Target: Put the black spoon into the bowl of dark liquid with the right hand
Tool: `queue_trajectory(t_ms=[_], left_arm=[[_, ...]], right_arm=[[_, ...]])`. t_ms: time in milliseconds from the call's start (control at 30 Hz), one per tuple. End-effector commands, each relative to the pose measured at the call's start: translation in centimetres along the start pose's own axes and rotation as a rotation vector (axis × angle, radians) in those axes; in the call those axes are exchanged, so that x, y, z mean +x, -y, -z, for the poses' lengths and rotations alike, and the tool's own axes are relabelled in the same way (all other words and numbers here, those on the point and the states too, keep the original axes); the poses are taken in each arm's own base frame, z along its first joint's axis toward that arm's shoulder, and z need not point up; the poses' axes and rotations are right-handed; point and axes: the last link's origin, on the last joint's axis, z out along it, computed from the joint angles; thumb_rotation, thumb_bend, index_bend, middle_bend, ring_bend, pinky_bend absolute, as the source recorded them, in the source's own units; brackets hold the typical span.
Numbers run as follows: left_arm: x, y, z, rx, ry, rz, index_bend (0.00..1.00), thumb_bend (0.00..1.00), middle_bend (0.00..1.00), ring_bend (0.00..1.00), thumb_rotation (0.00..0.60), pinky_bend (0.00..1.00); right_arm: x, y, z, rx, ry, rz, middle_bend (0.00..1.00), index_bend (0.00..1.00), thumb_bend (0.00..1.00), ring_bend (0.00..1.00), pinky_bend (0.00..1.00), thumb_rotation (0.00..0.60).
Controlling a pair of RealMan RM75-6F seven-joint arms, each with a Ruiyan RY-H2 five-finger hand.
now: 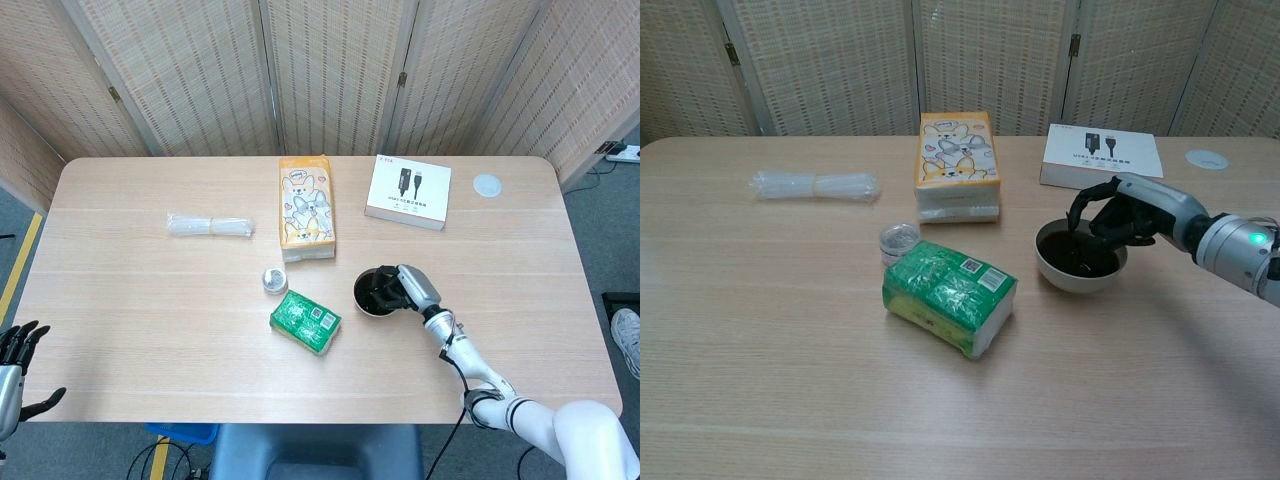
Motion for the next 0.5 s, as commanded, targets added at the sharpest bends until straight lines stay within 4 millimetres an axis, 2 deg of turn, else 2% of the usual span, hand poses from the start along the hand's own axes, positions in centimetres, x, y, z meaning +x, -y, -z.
queue_trajectory(t_ms=[33,267,500], left_arm=[[0.0,0.0,0.0,0.0,-0.001,-0.001,0.17,0.14,0.14,0.12,0.6,0.15],[0.1,-0.1,0.0,0.002,0.0,-0.003,0.17,0.14,0.14,0.12,0.6,0.15],[0.1,0.1,0.2,0.012,0.004,-0.001,0.17,0.14,0.14,0.12,0.6,0.15]], right_arm=[[0.4,0.1,-0.6,-0.007,-0.018,-0.008,0.96,0.71,0.48,1.0,1.0,0.6],[-0.4,1.2,-2.0,0.01,-0.009,-0.027,0.96,0.71,0.48,1.0,1.0,0.6],[-1.5,1.9,-1.7,0.048,0.032,-0.021,0.96,0.71,0.48,1.0,1.0,0.6]])
